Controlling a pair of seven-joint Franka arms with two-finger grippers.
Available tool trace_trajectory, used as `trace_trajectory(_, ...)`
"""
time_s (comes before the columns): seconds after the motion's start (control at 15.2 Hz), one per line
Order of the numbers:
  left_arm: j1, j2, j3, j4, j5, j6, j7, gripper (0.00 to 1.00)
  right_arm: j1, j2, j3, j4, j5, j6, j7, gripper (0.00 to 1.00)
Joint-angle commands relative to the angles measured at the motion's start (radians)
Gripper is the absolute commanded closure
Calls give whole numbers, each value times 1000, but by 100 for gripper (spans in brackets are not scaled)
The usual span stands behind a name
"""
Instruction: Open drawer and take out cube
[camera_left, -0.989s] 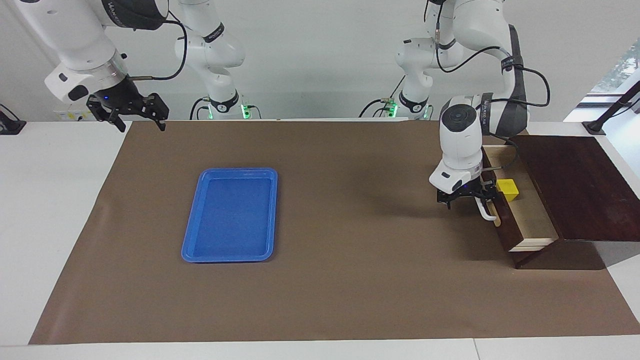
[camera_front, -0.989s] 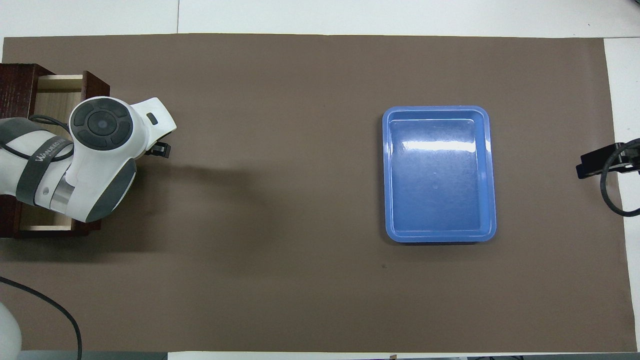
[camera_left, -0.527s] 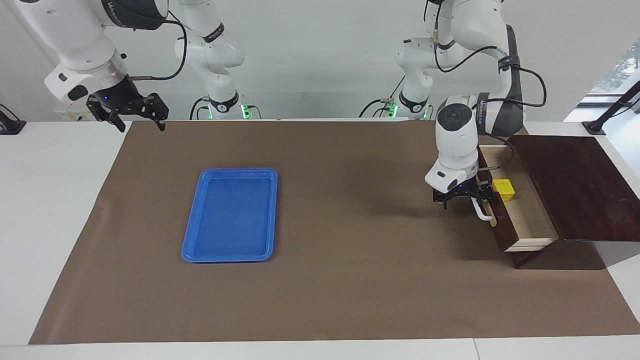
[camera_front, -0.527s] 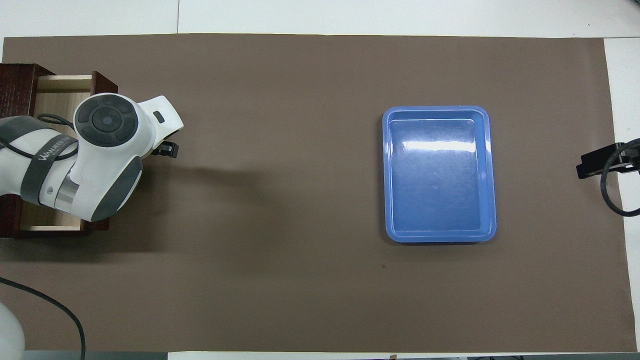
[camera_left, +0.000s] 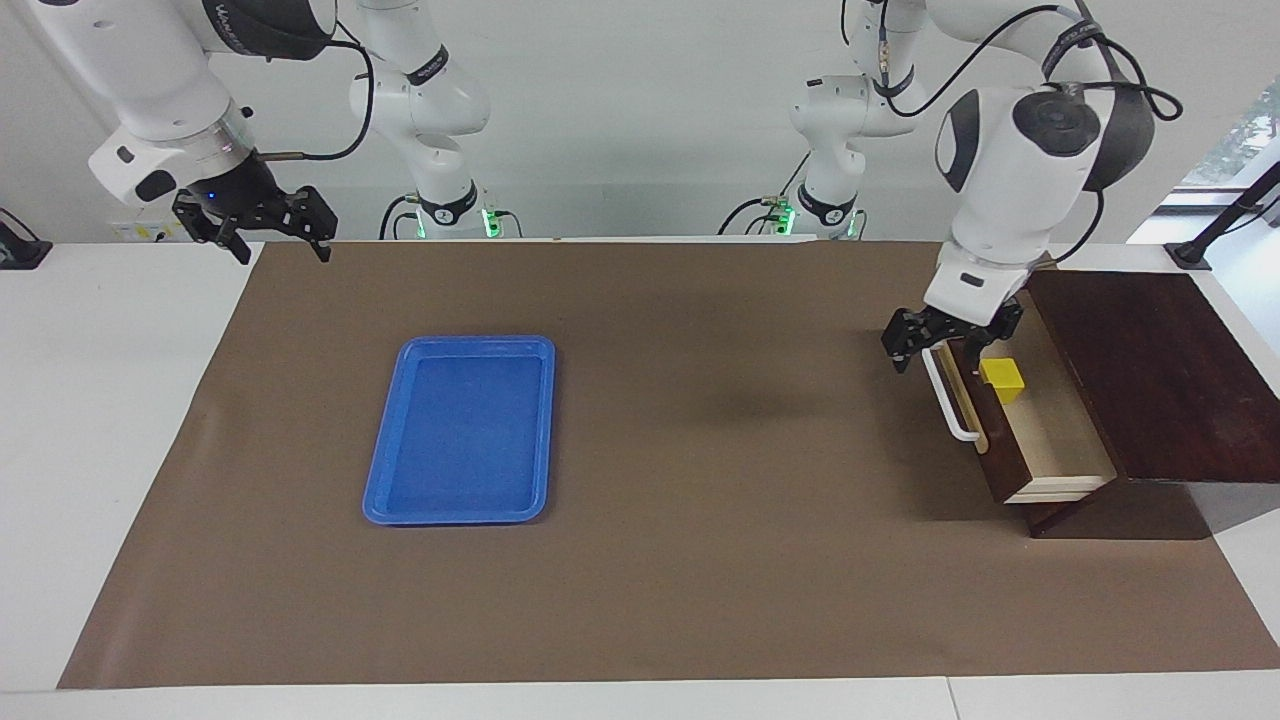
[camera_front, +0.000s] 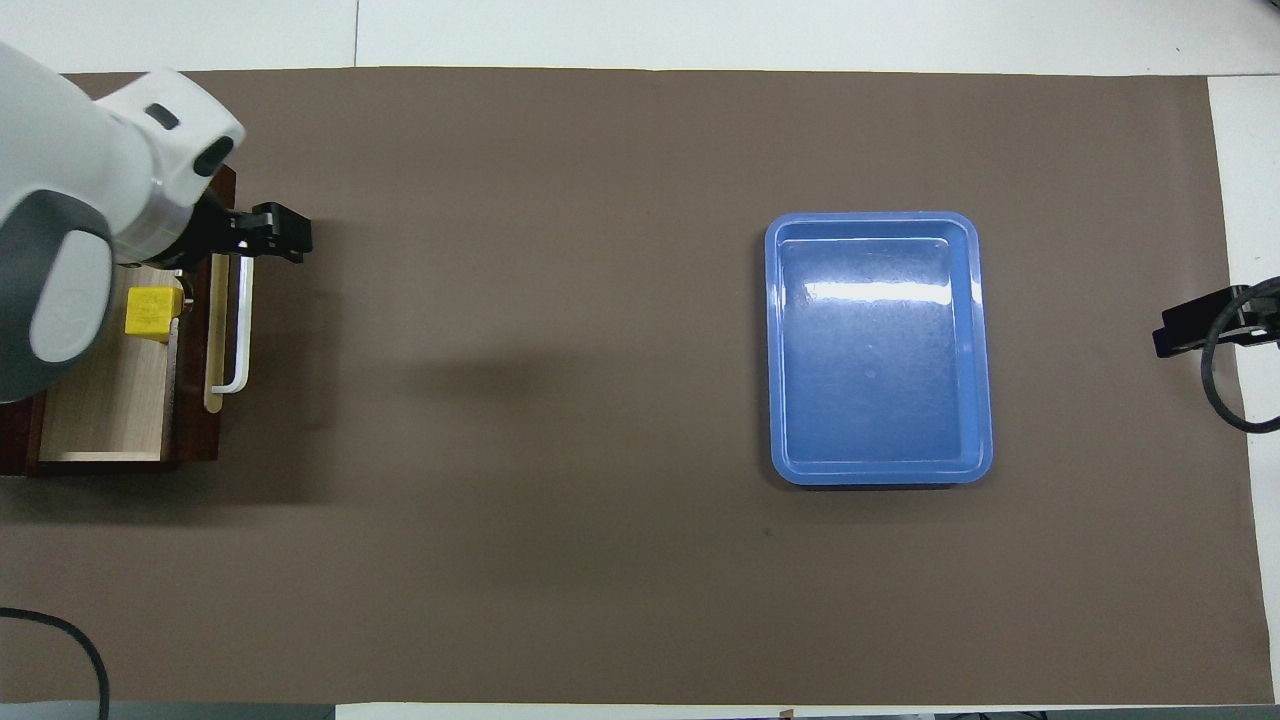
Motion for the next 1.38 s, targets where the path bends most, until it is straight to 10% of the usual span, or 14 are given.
trace_trajectory(0.0,81,-17,-1,17,-45,-50,-127,0,-14,-19,10,-25,-3,4,11,0)
trace_trajectory(0.59,230,-30,6,-141,-33,103,-897,0,-13,-35,10,-55,-3,7,19,0)
trace_trajectory(1.32,258,-46,6,-288,-33,226,-1144,0,-13,-33,10,-54,-3,9,-12,0)
